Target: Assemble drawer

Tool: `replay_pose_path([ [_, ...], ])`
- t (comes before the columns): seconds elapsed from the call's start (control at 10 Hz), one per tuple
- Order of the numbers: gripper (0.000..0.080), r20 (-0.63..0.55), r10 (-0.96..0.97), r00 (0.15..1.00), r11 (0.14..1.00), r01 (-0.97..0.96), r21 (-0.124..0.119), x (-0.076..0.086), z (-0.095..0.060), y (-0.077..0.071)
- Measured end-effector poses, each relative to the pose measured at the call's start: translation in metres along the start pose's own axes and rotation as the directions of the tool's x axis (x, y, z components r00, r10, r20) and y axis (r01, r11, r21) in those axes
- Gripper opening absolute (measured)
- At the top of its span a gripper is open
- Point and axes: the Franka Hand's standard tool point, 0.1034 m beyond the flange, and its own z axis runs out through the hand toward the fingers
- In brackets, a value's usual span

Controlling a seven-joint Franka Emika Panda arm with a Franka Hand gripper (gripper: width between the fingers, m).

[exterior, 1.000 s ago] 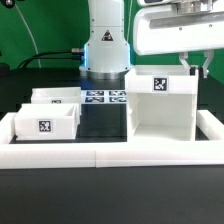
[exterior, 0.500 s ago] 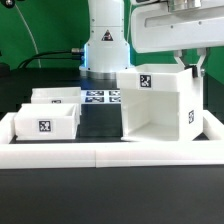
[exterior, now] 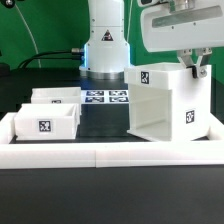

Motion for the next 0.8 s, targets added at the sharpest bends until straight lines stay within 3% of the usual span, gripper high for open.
replay_pose_path([
  [0.4, 0.0038, 0.022, 0.218, 0.976, 0.976, -0.218, 0.007, -0.0005, 0.0003, 0.0002],
  [0.6, 0.0038, 0.045, 0.381, 0.924, 0.924, -0.382, 0.011, 0.0057, 0.0014, 0.0028],
  [0.8, 0.0038, 0.047, 0.422, 0.905, 0.906, -0.423, 0.007, 0.0013, 0.0025, 0.0015],
])
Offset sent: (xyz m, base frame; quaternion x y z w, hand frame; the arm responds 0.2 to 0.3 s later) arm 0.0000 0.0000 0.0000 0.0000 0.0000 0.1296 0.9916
